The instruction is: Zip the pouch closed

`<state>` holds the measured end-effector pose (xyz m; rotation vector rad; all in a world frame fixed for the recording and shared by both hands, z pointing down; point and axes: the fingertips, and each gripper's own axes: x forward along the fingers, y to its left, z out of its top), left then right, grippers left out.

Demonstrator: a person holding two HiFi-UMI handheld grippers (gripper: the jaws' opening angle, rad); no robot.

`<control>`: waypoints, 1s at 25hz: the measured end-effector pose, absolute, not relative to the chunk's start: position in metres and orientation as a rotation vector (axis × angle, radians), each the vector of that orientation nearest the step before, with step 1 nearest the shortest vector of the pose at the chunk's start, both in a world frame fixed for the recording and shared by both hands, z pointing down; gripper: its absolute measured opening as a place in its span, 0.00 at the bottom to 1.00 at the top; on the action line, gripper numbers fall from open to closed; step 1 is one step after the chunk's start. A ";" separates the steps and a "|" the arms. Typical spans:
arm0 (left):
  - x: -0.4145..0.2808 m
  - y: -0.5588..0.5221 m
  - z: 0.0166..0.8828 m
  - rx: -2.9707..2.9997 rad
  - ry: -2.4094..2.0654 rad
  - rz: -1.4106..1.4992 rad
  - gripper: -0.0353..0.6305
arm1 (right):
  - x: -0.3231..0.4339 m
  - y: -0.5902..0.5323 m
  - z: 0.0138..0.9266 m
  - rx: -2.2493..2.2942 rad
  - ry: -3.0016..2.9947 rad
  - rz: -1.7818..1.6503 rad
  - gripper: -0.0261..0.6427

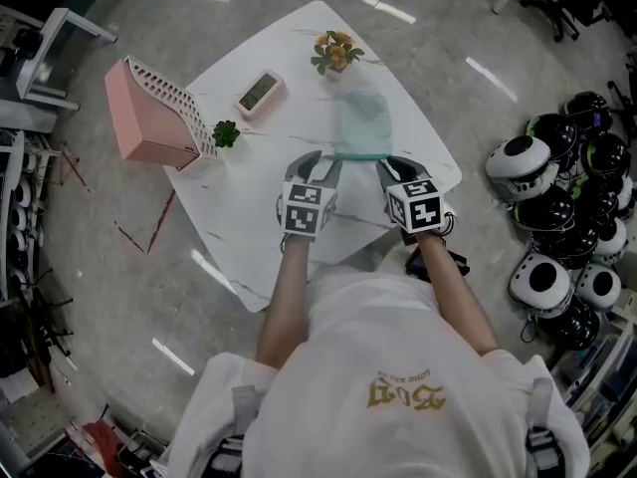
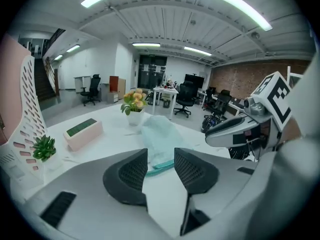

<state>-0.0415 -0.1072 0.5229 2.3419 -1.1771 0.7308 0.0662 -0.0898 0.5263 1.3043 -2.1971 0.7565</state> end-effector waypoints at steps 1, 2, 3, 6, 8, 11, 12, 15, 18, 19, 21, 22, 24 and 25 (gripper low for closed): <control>-0.041 -0.105 0.519 2.344 -1.181 0.714 0.33 | 0.065 -0.090 0.520 1.319 -2.222 0.741 0.18; -0.041 -0.103 0.516 2.345 -1.183 0.696 0.32 | 0.064 -0.091 0.513 1.331 -2.250 0.725 0.17; -0.040 -0.101 0.511 2.347 -1.186 0.675 0.31 | 0.064 -0.091 0.506 1.347 -2.272 0.707 0.16; -0.040 -0.097 0.491 2.353 -1.209 0.578 0.22 | 0.066 -0.093 0.488 1.421 -2.294 0.667 0.10; -0.039 -0.095 0.476 2.344 -1.218 0.476 0.15 | 0.069 -0.093 0.479 1.466 -2.303 0.662 0.06; -0.035 -0.093 0.460 2.351 -1.219 0.388 0.08 | 0.069 -0.094 0.467 1.497 -2.336 0.671 0.06; -0.035 -0.093 0.457 2.356 -1.221 0.382 0.08 | 0.069 -0.094 0.465 1.501 -2.343 0.671 0.06; -0.037 -0.092 0.453 2.360 -1.233 0.382 0.08 | 0.069 -0.092 0.461 1.509 -2.352 0.666 0.06; -0.038 -0.089 0.451 2.374 -1.241 0.395 0.08 | 0.068 -0.089 0.461 1.508 -2.351 0.658 0.06; -0.039 -0.088 0.451 2.377 -1.246 0.399 0.08 | 0.067 -0.088 0.462 1.504 -2.349 0.651 0.06; -0.040 -0.088 0.450 2.377 -1.250 0.397 0.08 | 0.065 -0.087 0.462 1.499 -2.345 0.641 0.06; -0.041 -0.088 0.450 2.377 -1.251 0.394 0.08 | 0.065 -0.086 0.462 1.501 -2.344 0.642 0.06; -0.040 -0.088 0.451 2.382 -1.251 0.403 0.08 | 0.065 -0.086 0.462 1.506 -2.346 0.648 0.06; -0.040 -0.088 0.452 2.387 -1.250 0.417 0.08 | 0.065 -0.087 0.462 1.507 -2.346 0.650 0.06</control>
